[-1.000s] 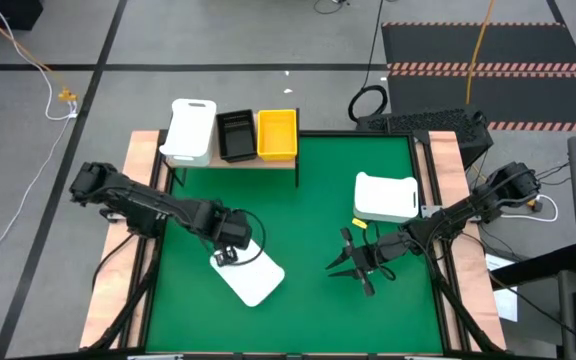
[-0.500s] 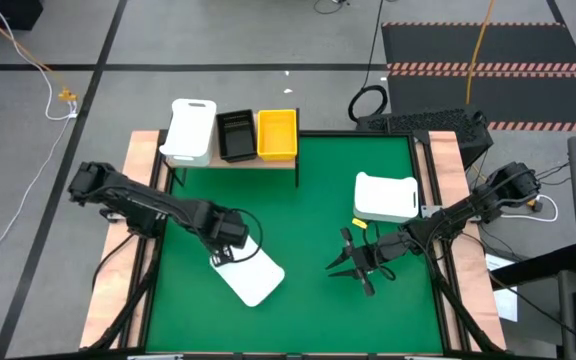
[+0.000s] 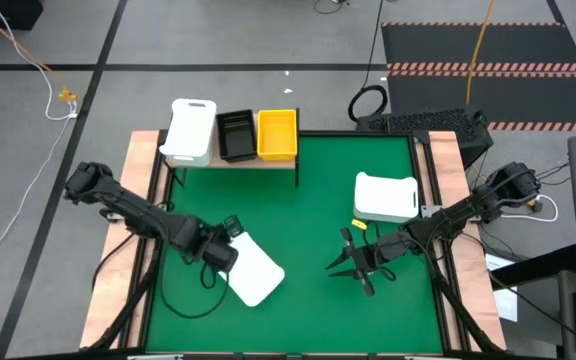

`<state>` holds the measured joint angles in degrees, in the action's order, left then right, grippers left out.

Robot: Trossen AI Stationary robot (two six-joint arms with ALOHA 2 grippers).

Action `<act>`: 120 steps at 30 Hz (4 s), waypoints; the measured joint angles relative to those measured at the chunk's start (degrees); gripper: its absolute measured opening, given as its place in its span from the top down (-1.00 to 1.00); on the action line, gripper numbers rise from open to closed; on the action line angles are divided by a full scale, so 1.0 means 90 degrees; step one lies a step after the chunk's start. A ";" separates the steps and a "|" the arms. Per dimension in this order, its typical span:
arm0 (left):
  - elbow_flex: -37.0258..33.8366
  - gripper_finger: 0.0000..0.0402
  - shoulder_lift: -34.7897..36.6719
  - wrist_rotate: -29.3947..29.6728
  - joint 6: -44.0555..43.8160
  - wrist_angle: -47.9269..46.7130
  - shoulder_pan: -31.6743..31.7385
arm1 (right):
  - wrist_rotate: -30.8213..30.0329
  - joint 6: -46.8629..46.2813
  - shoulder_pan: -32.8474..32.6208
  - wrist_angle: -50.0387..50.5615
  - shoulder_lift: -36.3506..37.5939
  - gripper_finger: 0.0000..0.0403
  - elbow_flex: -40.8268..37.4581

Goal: Stack baskets on shelf by color
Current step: Stack the bottom white bin on top of the other white bin on the shelf

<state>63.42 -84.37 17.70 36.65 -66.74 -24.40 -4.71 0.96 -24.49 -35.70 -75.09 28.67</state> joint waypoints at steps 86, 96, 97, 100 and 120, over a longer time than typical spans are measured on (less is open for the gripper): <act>0.0396 0.85 -0.1751 -0.2186 -0.7685 0.2702 -0.0726 | -0.0117 0.0120 0.0012 -0.1091 0.0000 0.63 -0.0442; 0.0500 0.98 -0.0324 -0.2270 -0.8557 0.2210 -0.0634 | -0.0127 0.0069 0.0012 -0.0868 0.0000 0.63 -0.0442; 0.0575 0.98 -0.0122 -0.2272 -0.8682 0.2046 -0.0638 | -0.0129 0.0069 0.0012 -0.0871 0.0000 0.63 -0.0442; 0.0955 0.99 0.0447 -0.2289 -0.9177 0.1410 -0.0653 | -0.0131 0.0069 0.0012 -0.0867 0.0000 0.63 -0.0442; 0.5045 1.00 0.1165 0.0337 -0.6938 -0.1446 -0.0707 | -0.0136 0.0114 0.0012 -0.0953 0.0000 0.63 -0.0442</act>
<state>108.82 -73.88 20.73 -25.78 -79.75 -30.76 -5.93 1.98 -24.38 -44.28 -75.09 24.69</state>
